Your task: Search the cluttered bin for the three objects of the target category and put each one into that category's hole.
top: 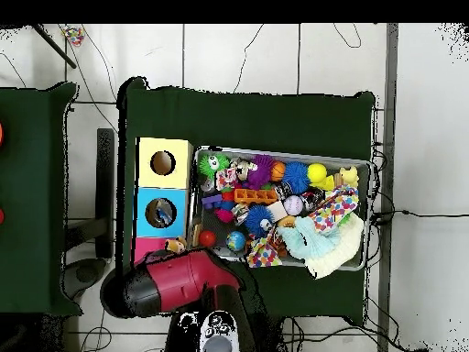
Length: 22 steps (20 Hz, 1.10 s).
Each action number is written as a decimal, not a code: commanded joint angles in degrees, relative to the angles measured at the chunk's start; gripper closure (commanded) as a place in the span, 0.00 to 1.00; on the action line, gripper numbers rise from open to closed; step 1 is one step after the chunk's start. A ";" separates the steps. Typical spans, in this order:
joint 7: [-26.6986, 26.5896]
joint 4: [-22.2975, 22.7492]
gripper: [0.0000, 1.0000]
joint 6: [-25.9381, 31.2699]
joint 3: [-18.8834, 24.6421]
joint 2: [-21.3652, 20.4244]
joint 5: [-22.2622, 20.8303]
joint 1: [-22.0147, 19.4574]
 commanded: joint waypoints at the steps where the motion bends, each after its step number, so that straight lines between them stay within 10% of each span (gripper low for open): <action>1: 6.92 -1.39 1.00 -1.30 2.33 0.69 3.34 -0.71; 22: -4.08 -2.72 1.00 3.58 12.19 2.82 1.79 -20.59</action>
